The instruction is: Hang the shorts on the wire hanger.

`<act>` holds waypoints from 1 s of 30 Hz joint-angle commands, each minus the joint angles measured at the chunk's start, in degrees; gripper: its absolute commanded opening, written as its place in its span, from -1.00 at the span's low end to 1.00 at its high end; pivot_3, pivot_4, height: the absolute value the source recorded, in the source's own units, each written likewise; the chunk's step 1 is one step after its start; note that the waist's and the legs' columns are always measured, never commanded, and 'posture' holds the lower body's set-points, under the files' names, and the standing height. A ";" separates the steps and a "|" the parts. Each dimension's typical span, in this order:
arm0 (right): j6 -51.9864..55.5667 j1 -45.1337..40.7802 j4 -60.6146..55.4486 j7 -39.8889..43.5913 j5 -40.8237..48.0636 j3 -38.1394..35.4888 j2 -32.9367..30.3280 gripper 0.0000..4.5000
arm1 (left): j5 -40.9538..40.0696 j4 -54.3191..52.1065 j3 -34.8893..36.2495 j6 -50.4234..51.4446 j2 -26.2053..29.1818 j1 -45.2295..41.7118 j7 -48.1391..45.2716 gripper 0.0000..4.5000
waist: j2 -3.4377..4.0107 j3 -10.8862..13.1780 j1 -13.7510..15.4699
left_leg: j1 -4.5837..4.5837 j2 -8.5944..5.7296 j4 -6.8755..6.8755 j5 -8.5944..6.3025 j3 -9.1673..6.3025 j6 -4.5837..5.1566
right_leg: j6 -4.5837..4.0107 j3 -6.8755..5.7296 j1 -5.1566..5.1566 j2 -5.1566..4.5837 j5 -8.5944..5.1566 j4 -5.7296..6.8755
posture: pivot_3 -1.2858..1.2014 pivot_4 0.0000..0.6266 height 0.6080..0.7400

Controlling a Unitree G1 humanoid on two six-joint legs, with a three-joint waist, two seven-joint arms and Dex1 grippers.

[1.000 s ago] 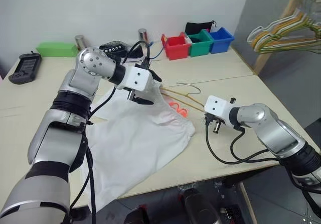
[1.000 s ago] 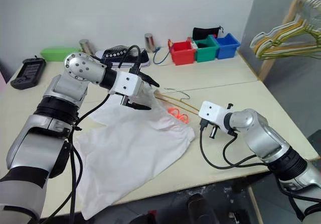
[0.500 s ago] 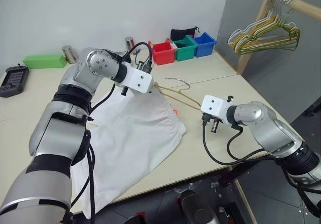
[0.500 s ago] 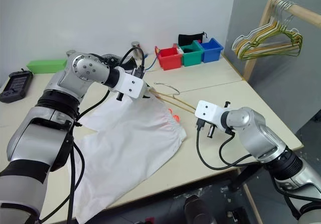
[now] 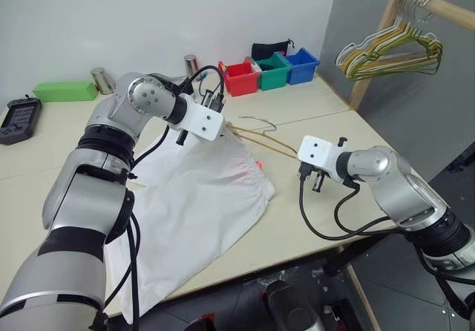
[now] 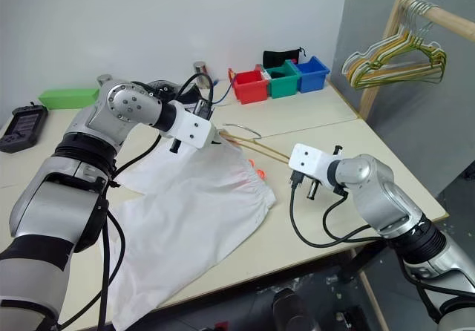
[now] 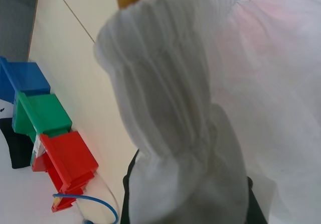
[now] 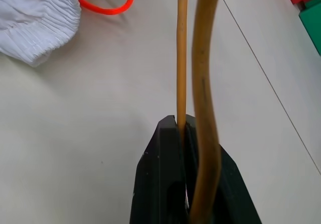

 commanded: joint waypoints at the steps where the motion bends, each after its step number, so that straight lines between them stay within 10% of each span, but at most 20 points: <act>1: -0.72 -0.95 -3.61 2.43 2.31 -3.02 0.29 -0.61 | -2.33 -3.60 1.96 1.35 0.65 1.31 0.17 -0.99 | 0.01 -0.03 -0.14 | 0.00 0.00 0.00 0.00 0.00 0.00 | 0.00 0.00 0.00 0.00 0.00 0.01 | -0.25 -0.93 1.00; 17: 6.55 0.66 -1.68 11.67 14.12 -15.46 -6.31 0.98 | -7.91 -26.54 7.26 15.39 8.14 21.18 0.81 -0.99 | -0.12 -0.13 -0.80 | 0.24 0.02 0.01 0.00 0.01 0.01 | -0.06 0.03 0.08 -0.02 0.03 0.35 | -0.24 -0.86 1.00; 30: 33.93 6.27 8.35 -9.52 27.45 -32.58 32.03 0.99 | -18.00 -47.97 17.29 41.27 13.47 33.66 1.96 -0.99 | -0.37 -0.76 0.83 | 0.71 0.07 -0.06 0.00 -0.10 0.01 | -0.09 0.04 0.42 0.10 0.02 0.57 | -0.17 -0.91 1.00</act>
